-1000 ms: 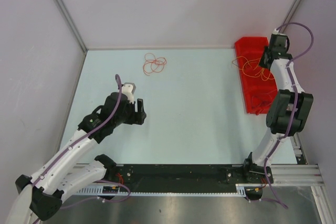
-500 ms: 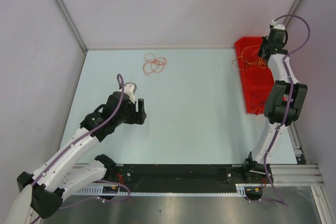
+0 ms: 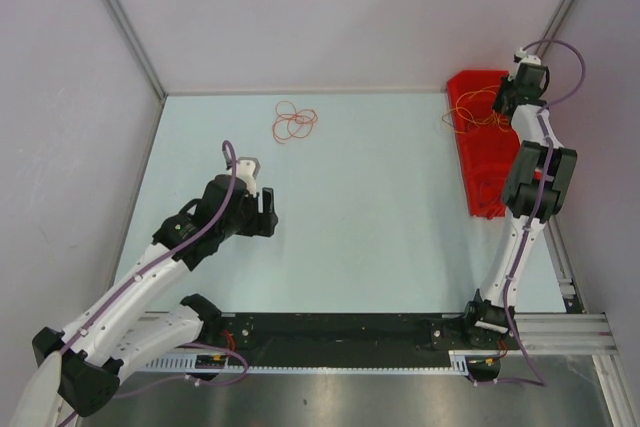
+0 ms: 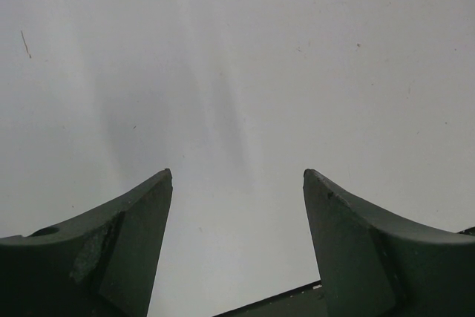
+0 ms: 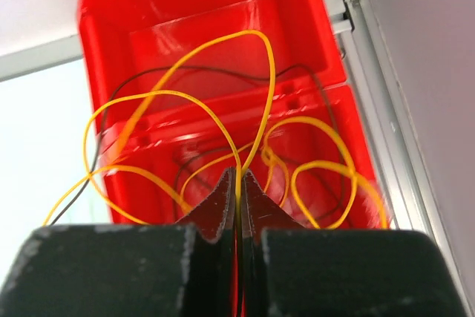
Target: Untangle the cables
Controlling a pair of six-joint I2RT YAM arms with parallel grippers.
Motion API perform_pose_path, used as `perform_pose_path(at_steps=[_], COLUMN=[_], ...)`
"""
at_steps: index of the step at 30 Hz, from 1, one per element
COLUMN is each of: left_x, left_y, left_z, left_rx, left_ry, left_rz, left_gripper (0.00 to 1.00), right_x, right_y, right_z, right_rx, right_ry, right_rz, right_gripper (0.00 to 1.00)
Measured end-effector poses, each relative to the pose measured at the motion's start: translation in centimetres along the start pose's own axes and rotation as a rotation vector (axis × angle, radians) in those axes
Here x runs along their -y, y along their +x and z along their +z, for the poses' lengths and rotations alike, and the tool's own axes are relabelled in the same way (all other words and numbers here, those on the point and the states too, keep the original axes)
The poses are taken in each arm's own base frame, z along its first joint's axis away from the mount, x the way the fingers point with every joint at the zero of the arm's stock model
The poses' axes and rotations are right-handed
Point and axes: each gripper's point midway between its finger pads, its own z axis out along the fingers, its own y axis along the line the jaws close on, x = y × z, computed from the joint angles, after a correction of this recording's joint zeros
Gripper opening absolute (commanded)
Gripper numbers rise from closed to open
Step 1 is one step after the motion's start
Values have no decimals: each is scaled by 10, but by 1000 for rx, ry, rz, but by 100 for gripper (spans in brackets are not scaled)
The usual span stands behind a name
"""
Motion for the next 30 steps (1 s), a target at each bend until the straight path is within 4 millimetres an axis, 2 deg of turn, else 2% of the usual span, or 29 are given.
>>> perform_pose_path(at_steps=[6, 13, 15, 16, 18, 19, 22, 25, 30], left_x=[0, 0, 0, 0, 0, 0, 0, 0, 1], left_y=[0, 0, 0, 0, 0, 0, -1, -2, -5], left_z=[0, 0, 0, 0, 0, -1, -2, -3, -6], left_rx=[-1, 0, 0, 0, 1, 2, 8, 15, 30], left_ry=[0, 0, 0, 0, 0, 0, 3, 6, 11], left_rz=[0, 0, 0, 0, 0, 0, -1, -2, -5], left_gripper=[76, 76, 76, 76, 76, 76, 76, 77, 77], right_x=[10, -1, -4, -5, -6, -6, -5, -4, -5], right_y=[6, 15, 18, 20, 23, 25, 29, 31, 17], right_z=[14, 16, 15, 15, 14, 13, 12, 11, -2], right_rx=[-8, -33, -48, -57, -71, -77, -97, -105, -92], right_ry=[-30, -76, -82, -82, -81, -80, -72, -63, -58], right_rz=[17, 42, 51, 57, 70, 76, 90, 104, 128], right_gripper=[0, 2, 11, 24, 45, 60, 71, 74, 80])
